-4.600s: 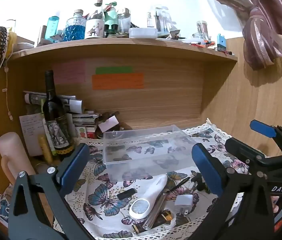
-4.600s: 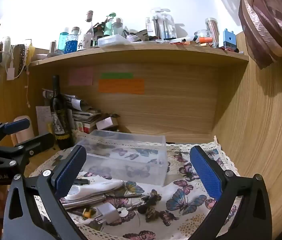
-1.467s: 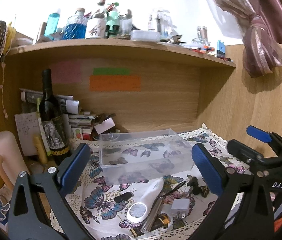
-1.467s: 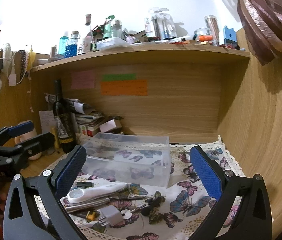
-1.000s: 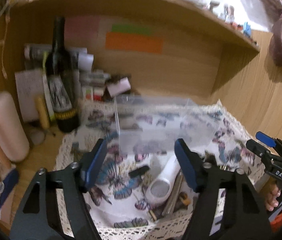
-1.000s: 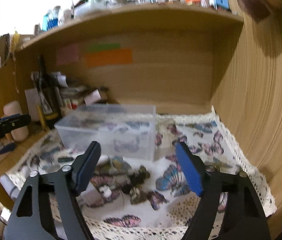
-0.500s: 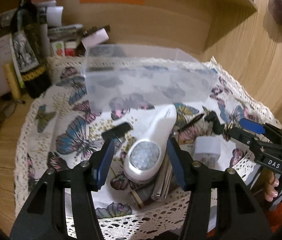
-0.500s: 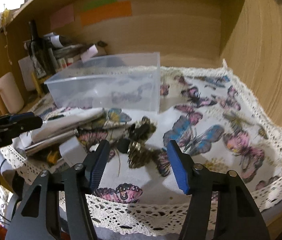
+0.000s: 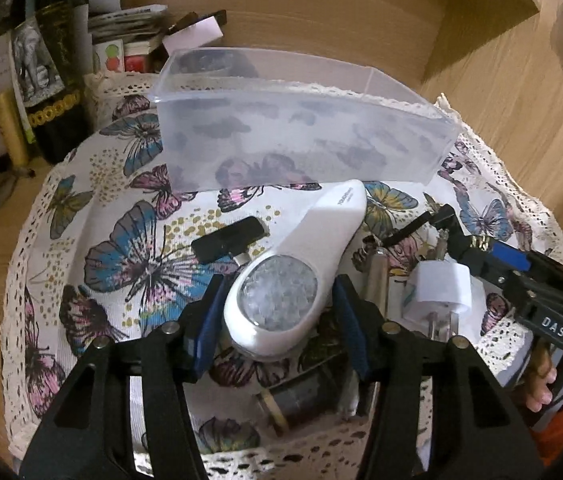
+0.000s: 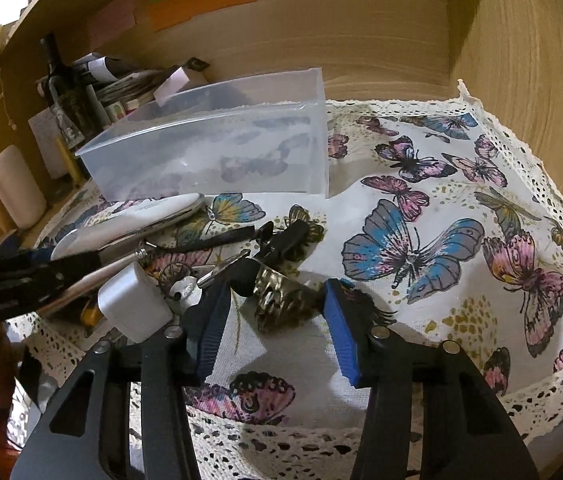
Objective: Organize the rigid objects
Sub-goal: 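Grasp the white handheld device with the left tool while the right tool grasps the bronze metal cap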
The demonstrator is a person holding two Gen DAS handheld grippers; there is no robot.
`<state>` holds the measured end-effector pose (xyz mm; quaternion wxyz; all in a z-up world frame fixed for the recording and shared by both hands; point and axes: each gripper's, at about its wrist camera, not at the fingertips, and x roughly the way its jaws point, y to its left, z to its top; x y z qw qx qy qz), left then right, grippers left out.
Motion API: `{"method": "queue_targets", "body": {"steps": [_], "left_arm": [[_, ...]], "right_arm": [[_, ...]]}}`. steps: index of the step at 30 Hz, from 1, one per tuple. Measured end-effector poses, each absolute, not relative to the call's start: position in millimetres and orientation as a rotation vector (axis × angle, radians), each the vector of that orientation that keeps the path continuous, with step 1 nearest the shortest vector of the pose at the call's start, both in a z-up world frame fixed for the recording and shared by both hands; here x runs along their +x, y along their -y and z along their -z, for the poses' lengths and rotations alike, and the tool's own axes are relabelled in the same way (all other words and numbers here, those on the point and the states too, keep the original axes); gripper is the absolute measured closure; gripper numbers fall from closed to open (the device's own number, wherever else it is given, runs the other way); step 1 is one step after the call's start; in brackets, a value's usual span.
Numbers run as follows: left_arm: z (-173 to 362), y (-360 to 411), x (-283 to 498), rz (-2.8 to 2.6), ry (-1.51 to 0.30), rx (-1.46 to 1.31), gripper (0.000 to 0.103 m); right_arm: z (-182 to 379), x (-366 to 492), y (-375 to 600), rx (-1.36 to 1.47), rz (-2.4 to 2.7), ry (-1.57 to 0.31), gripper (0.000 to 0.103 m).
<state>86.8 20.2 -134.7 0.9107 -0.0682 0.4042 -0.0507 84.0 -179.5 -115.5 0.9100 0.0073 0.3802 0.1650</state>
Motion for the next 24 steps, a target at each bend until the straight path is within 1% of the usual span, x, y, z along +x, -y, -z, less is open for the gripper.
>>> {"method": "queue_targets", "body": {"steps": [1, 3, 4, 5, 9, 11, 16, 24], "left_arm": [[135, -20, 88, 0.102, -0.834, -0.138, 0.05], [135, -19, 90, 0.103, -0.832, -0.138, 0.05], [135, -18, 88, 0.108, -0.822, -0.134, 0.05], [135, -19, 87, 0.11, -0.816, -0.131, 0.051], [129, -18, 78, 0.112, -0.785, -0.132, 0.054], [123, -17, 73, 0.117, -0.759, -0.121, 0.057], [98, -13, 62, 0.102, -0.668, -0.072, 0.06], [64, -14, 72, 0.087, -0.568, -0.063, 0.063]], "right_arm": [[116, 85, 181, 0.018, -0.339, -0.785, 0.058], [117, 86, 182, 0.029, -0.335, -0.784, 0.062], [117, 86, 182, 0.029, -0.332, -0.781, 0.068], [117, 86, 182, 0.03, -0.328, -0.78, 0.072], [116, 84, 183, 0.03, -0.322, -0.767, 0.072], [114, 83, 183, 0.023, -0.314, -0.756, 0.072], [106, 77, 187, 0.015, -0.303, -0.714, 0.072], [98, 71, 188, 0.013, -0.303, -0.67, 0.072]]}}
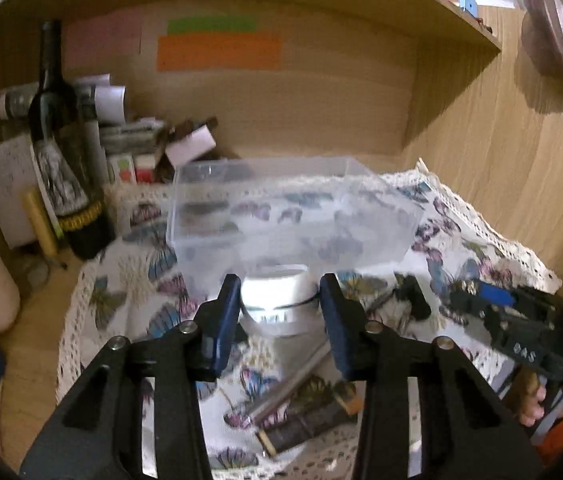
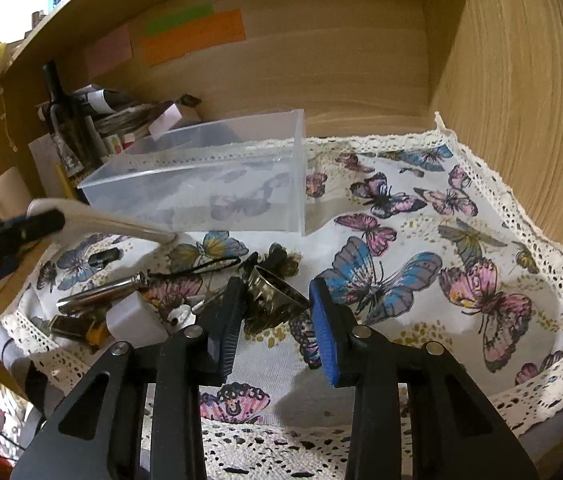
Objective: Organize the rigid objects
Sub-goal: 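Grasp the white handheld device with the left tool while the right tool grasps the bronze metal cap, then lift the white device with the left tool while the right tool lifts the bronze cap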
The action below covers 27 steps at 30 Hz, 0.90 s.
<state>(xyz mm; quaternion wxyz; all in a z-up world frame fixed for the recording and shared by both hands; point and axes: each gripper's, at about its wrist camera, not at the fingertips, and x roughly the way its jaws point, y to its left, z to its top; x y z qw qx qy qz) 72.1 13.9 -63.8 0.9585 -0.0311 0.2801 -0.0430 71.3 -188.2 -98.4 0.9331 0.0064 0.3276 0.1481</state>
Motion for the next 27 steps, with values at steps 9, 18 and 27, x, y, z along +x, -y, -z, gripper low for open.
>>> {"method": "queue_targets", "body": {"steps": [9, 18, 27], "left_arm": [[50, 0, 92, 0.083, -0.522, -0.001, 0.064], [41, 17, 119, 0.093, -0.519, 0.045, 0.063], [42, 27, 136, 0.125, -0.531, 0.034, 0.063]], "right_arm": [[89, 71, 190, 0.013, -0.307, -0.636, 0.072], [75, 75, 186, 0.006, -0.324, -0.591, 0.072], [70, 81, 191, 0.021, -0.319, -0.58, 0.072]]}}
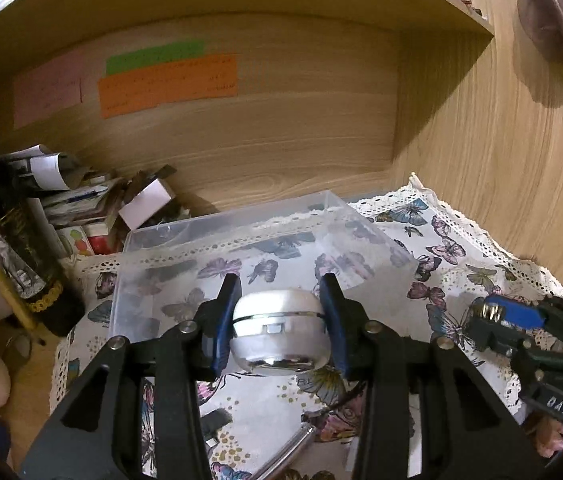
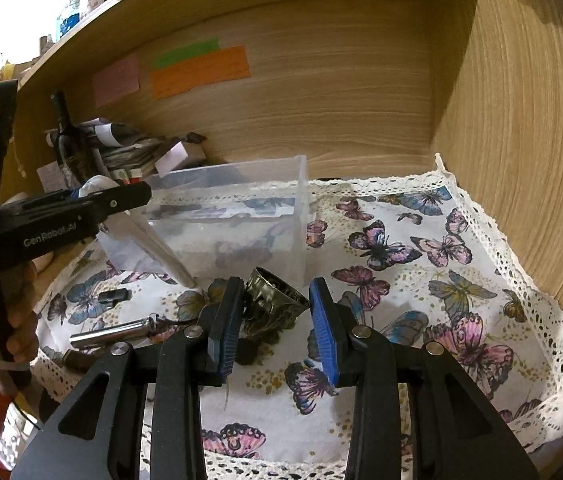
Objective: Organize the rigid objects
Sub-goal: 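Lift the white device with the left tool while the right tool lifts the bronze cap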
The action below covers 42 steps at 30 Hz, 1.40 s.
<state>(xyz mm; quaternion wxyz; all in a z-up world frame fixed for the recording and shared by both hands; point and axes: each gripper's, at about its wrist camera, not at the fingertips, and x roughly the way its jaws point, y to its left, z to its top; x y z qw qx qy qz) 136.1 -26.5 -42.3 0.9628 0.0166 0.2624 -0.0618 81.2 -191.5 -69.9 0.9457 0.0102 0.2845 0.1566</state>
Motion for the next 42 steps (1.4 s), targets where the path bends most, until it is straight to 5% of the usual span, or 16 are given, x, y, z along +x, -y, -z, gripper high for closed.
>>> {"method": "queue_targets", "body": {"steps": [26, 42], "left_arm": [[-55, -44, 150, 0.063, -0.414, -0.005, 0.063], [15, -59, 233, 0.01, -0.592, 0.009, 0.063]], "right_arm": [[-13, 161, 133, -0.097, -0.384, -0.431, 0.072], [57, 230, 103, -0.169, -0.378, -0.671, 0.072]]}}
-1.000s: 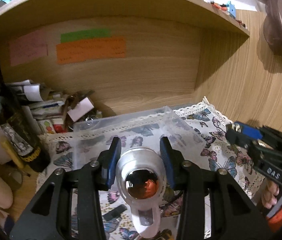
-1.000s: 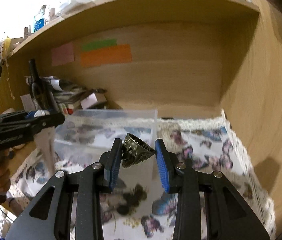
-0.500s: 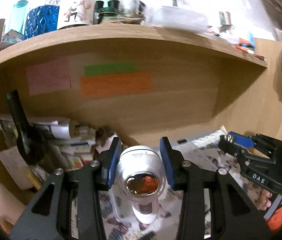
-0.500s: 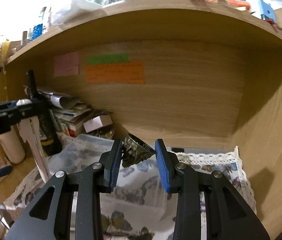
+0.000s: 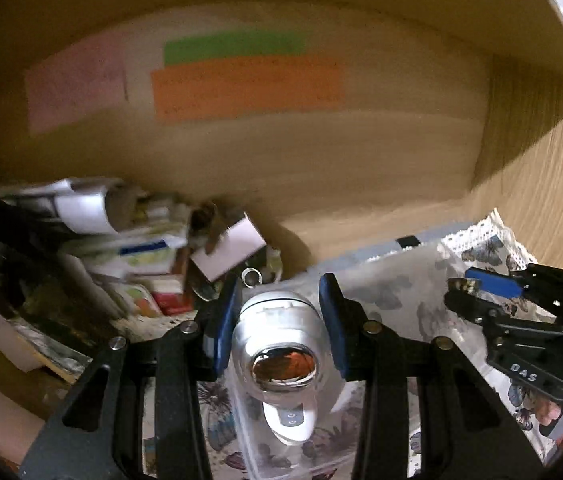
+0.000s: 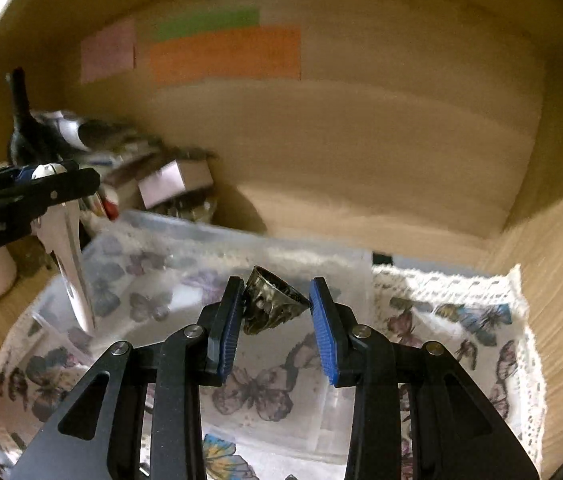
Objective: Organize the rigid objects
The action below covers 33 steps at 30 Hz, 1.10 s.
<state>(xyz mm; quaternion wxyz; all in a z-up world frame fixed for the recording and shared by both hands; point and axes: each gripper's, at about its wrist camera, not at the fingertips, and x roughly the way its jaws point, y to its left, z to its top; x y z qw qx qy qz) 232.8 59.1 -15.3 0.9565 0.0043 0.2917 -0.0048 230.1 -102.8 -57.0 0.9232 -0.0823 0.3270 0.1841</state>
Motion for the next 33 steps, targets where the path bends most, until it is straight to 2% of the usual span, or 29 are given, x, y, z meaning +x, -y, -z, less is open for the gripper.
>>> {"method": "queue_targets", "body": {"steps": [10, 12, 13, 17, 21, 26, 33], "left_arm": [[27, -48, 249, 0.067, -0.683, -0.04, 0.063], [25, -50, 244, 0.069, -0.687, -0.05, 0.063], [22, -51, 239, 0.07, -0.681, -0.05, 0.062], [9, -54, 215, 0.064, -0.642, -0.055, 0.045], [-1, -56, 184, 0.049, -0.608, -0.045, 0.034], [3, -57, 143, 0.039, -0.601, -0.013, 0.017], [37, -57, 110, 0.045, -0.684, -0.026, 0.014]], "right_arm": [[78, 242, 94, -0.206, -0.376, -0.756, 0.072], [73, 237, 97, -0.205, -0.382, -0.739, 0.066], [69, 234, 98, -0.204, -0.385, -0.728, 0.06], [51, 214, 102, -0.213, -0.381, -0.659, 0.052], [34, 190, 110, -0.192, -0.399, -0.599, 0.041], [26, 157, 116, -0.18, -0.416, -0.558, 0.039], [47, 115, 117, -0.141, -0.443, -0.586, 0.038]]}}
